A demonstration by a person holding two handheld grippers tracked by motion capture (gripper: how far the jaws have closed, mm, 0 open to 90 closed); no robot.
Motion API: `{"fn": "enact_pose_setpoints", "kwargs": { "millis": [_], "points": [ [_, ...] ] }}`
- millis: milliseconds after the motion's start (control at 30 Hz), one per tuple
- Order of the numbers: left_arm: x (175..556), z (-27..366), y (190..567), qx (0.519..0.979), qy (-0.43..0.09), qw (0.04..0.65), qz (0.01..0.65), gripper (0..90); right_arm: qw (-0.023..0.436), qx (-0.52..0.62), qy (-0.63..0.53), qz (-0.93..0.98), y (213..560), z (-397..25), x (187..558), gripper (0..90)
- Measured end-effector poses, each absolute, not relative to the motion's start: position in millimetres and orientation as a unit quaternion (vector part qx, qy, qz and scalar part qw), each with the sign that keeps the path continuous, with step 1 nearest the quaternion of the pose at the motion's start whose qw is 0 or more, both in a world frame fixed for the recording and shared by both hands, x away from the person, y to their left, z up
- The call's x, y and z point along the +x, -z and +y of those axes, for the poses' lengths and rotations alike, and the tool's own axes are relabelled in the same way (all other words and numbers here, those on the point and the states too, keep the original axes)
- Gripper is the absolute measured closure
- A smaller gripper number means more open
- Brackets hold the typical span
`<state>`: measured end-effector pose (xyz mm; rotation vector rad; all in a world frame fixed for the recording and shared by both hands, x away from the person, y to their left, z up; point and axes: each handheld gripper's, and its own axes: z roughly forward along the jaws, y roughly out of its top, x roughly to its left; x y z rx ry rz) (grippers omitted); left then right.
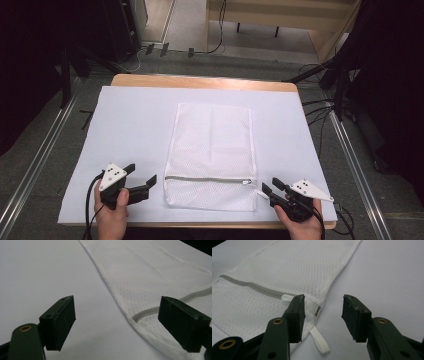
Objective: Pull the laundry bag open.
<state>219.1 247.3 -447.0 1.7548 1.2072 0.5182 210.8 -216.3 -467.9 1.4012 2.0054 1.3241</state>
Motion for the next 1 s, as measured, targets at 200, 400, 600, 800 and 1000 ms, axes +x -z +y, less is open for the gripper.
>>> {"fn": "enact_pose_setpoints", "kwargs": {
  "millis": [200,400,600,800,1000],
  "points": [
    [221,214,447,0.724,-0.185,0.466,0.474,22.7,0.164,0.49,-0.458,0.724,469,-208,216,51.9],
    [222,178,444,0.74,-0.179,0.452,0.464,27.1,0.139,0.484,-0.435,0.746,477,-198,223,47.4],
    [225,146,443,0.758,-0.146,0.465,0.434,41.4,0.132,0.475,-0.419,0.762,487,-192,231,45.7],
    [230,115,444,0.774,-0.123,0.465,0.411,48.4,0.187,0.458,-0.402,0.77,493,-175,223,49.3],
    [235,87,447,0.791,-0.105,0.459,0.392,57.8,0.209,0.474,-0.394,0.759,493,-171,217,75.2]
  ]
}}
